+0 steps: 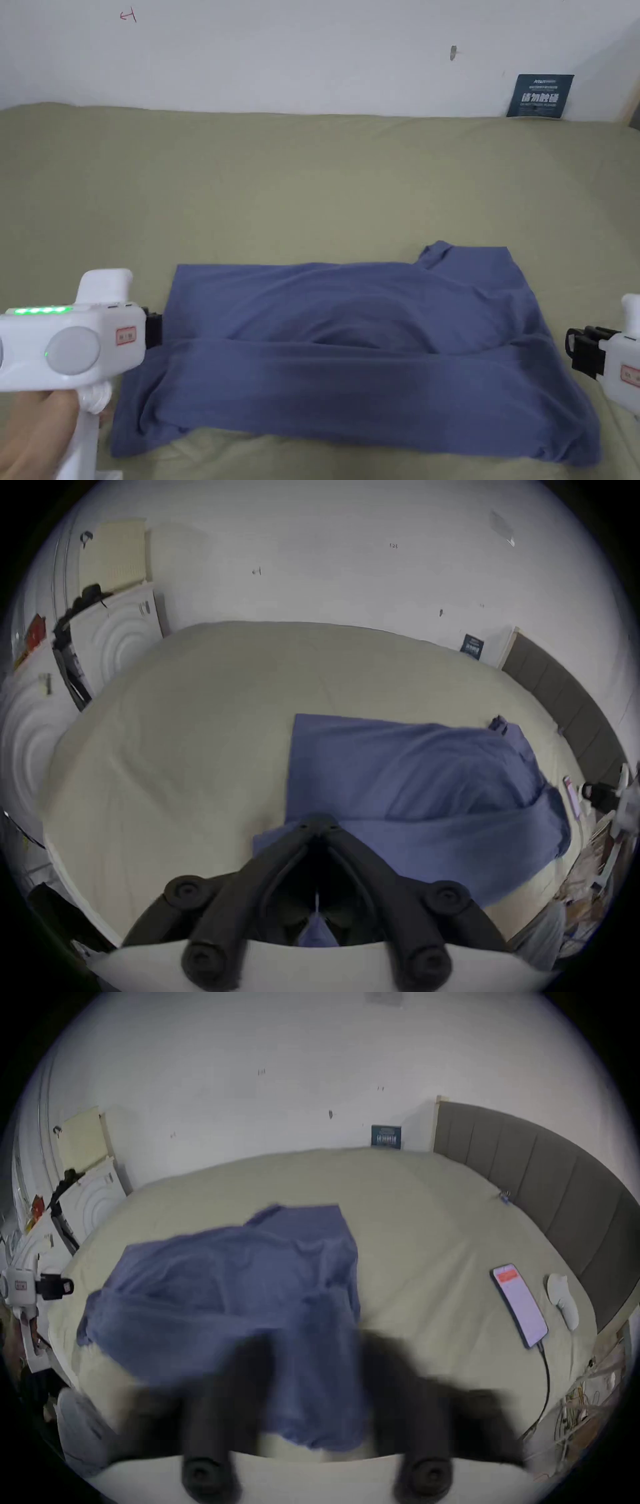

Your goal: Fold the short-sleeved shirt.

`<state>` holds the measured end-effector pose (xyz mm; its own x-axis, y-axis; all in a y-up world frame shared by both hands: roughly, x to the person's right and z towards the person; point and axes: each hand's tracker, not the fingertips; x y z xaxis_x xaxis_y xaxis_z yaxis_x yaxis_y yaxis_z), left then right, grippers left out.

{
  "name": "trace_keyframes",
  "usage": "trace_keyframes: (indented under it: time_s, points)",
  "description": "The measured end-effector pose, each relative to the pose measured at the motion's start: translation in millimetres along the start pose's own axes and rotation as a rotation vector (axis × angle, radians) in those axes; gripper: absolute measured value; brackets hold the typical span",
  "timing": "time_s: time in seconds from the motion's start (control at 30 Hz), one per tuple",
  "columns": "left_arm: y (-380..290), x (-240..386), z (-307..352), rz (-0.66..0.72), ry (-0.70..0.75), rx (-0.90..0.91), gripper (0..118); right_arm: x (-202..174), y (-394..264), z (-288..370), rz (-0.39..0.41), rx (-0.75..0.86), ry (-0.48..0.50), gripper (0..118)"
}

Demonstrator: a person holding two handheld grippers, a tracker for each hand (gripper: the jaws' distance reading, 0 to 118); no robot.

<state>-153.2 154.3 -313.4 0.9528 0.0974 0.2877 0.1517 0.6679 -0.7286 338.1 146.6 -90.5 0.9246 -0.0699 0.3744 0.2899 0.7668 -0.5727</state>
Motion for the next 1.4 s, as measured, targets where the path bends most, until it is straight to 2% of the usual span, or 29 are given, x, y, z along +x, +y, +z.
trace_keyframes:
  time_s: [0.07,0.17,0.3,0.37,0.4,0.43,0.5,0.57,0.6,0.67,0.73,0.77,0.8,0.9,0.93,0.97,1.0,1.03,1.07,1.1,1.17,1.27,1.3,1.33,1.4]
  points:
    - [17,0,-20,0.003,0.003,0.000,0,-6,13,-17,-0.004,-0.019,0.008,0]
    - [47,6,-54,0.007,-0.022,-0.038,0,-16,32,-50,0.046,-0.058,0.008,0]
    - [81,8,-111,-0.016,0.047,-0.090,1,-12,56,-106,0.081,-0.116,0.008,0]
    - [94,4,-139,-0.011,0.074,-0.125,12,-15,60,-117,0.100,-0.111,-0.007,0]
    - [100,2,-152,-0.011,0.083,-0.153,28,-13,63,-127,0.109,-0.124,-0.010,0]
    - [102,-1,-161,-0.014,0.088,-0.158,51,-11,67,-135,0.113,-0.130,-0.015,0]
    - [105,-2,-180,-0.024,0.122,-0.217,118,-6,71,-145,0.120,-0.133,-0.022,0]
    - [104,0,-191,-0.101,0.201,-0.211,114,-2,76,-156,0.135,-0.144,-0.036,0]
    - [103,3,-195,-0.125,0.222,-0.217,103,0,78,-159,0.139,-0.145,-0.047,0]
    - [101,2,-197,-0.123,0.172,-0.217,88,6,82,-164,0.130,-0.151,-0.051,0]
    - [100,2,-186,-0.071,0.085,-0.218,59,14,86,-168,0.103,-0.164,-0.055,0]
    - [100,3,-184,-0.071,0.078,-0.200,41,16,88,-170,0.097,-0.169,-0.055,0]
    - [99,6,-183,-0.081,0.105,-0.192,3,18,91,-172,0.091,-0.173,-0.058,0]
    - [97,6,-182,-0.053,0.095,-0.183,3,23,98,-182,0.069,-0.195,-0.042,3]
    - [96,5,-184,-0.052,0.093,-0.186,3,23,100,-187,0.057,-0.194,-0.043,20]
    - [96,4,-186,-0.054,0.093,-0.188,3,24,102,-192,0.048,-0.200,-0.043,59]
    - [96,4,-186,-0.051,0.094,-0.186,3,24,103,-199,0.036,-0.229,-0.038,115]
    - [96,4,-186,-0.043,0.094,-0.186,3,26,102,-208,0.026,-0.280,-0.033,115]
    - [96,4,-187,-0.041,0.093,-0.188,3,26,100,-218,0.034,-0.332,-0.028,107]
    - [97,4,-187,-0.042,0.093,-0.190,3,30,105,-219,0.031,-0.283,-0.034,105]
    - [97,3,-188,-0.048,0.091,-0.193,3,23,94,-233,0.065,-0.376,-0.098,102]
    - [97,3,-187,-0.043,0.093,-0.189,3,26,89,-230,0.058,-0.374,-0.084,97]
    - [96,4,-185,-0.044,0.093,-0.183,3,26,93,-224,0.034,-0.356,-0.082,85]
    - [96,4,-183,-0.047,0.095,-0.178,3,25,94,-217,0.035,-0.334,-0.063,64]
    - [96,4,-176,-0.048,0.098,-0.165,3,19,97,-205,0.073,-0.303,-0.090,6]
